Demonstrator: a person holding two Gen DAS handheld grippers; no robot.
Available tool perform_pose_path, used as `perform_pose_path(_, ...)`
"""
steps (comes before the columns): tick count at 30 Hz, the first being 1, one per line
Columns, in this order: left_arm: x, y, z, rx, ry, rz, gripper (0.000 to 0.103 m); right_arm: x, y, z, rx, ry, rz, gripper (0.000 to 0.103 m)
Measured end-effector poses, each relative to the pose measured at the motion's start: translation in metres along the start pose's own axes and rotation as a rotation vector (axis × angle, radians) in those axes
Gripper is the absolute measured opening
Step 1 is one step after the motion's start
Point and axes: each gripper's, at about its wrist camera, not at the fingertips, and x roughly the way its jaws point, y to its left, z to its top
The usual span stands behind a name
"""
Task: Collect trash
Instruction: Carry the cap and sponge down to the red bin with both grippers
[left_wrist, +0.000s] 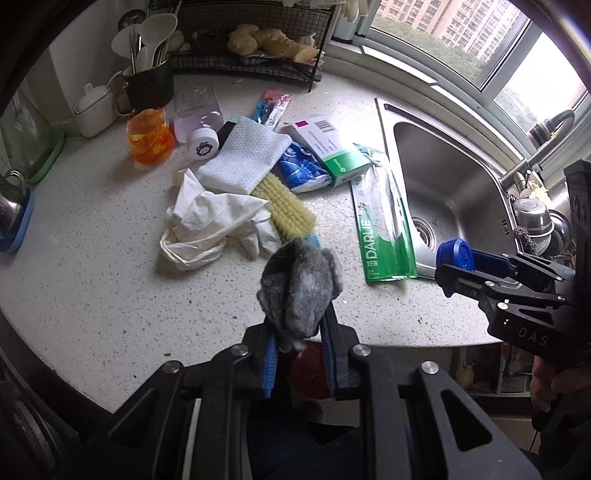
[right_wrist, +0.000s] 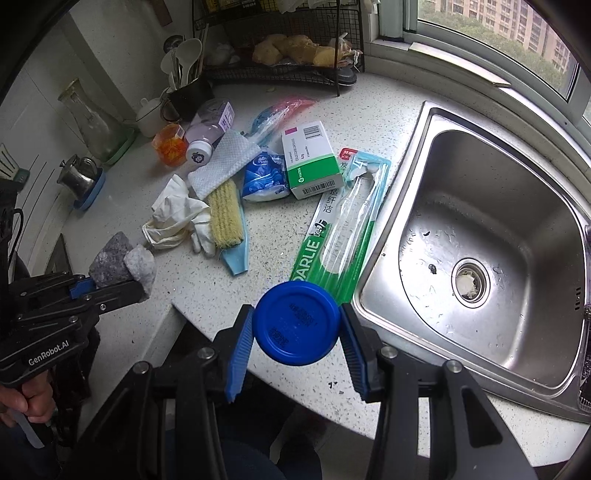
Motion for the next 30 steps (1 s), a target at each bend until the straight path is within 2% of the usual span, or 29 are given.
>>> perform_pose_path(10, -0.035, -0.065, -0.057, 0.087, -0.043, 0.004, 0.019, -0.053, -0.001, -0.066, 0.005, -0.078, 0.011, 0.043)
perform_pose_path(16, -0.05, -0.097, -0.101, 0.134, -0.04, 0.002, 0.019, -0.077, 0.001, -0.114, 0.013, -0.111, 0.022, 0.043)
perform_pose_path(23, -0.039, -0.12, -0.139, 0.177, 0.033, -0.016, 0.019, -0.078, -0.003, -0.161, 0.08, -0.085, 0.044, 0.043)
perform_pose_path(30, 0.007, -0.128, -0.162, 0.191, 0.147, -0.058, 0.019, -0.048, -0.015, -0.195, 0.16, -0.029, 0.067, 0.043)
